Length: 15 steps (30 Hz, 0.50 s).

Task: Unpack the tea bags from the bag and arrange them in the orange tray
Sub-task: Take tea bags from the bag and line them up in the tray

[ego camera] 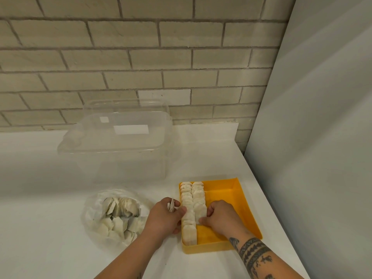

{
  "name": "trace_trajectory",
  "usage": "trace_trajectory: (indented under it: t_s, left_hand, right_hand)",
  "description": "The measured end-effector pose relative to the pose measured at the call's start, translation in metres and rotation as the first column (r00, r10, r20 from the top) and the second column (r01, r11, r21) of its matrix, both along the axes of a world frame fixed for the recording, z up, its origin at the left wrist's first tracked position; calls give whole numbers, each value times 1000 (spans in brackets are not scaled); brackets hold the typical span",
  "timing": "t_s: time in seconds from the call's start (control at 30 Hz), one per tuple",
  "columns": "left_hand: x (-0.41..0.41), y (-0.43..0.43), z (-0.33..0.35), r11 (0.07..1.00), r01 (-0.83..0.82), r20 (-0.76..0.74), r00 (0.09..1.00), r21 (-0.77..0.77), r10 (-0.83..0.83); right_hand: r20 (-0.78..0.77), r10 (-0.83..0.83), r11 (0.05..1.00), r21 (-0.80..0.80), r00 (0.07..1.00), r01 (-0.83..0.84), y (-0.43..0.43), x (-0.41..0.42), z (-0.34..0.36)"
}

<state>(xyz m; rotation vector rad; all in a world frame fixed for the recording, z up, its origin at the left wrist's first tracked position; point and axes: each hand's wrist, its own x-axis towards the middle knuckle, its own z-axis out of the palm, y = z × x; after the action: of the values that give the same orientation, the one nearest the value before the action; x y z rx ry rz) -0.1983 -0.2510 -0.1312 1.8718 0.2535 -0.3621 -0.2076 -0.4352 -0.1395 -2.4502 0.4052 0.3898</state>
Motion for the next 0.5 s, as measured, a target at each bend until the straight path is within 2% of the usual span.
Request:
trace_trajectory:
  t_s: [0.17,0.3,0.4,0.5]
  left_hand:
    - [-1,1,2,1000,-6,-5,1000,-2,6]
    - [-2,2,12,998,-61,52,997,-2,61]
    - [-3,2,25,986,-59,20,998,-154,63]
    - [-4,1,39,933,54,-16,998,-355,-63]
  right_hand:
    - [9,4,1000,-1,1000,-4,0,-1,1]
    - [67,-9,1000,-1,998,9,-8,-6,15]
    - [217,-30,997,76,976,14,-11,-11,35]
    - [343,-51,963,265,938,-45,-3,-13,55]
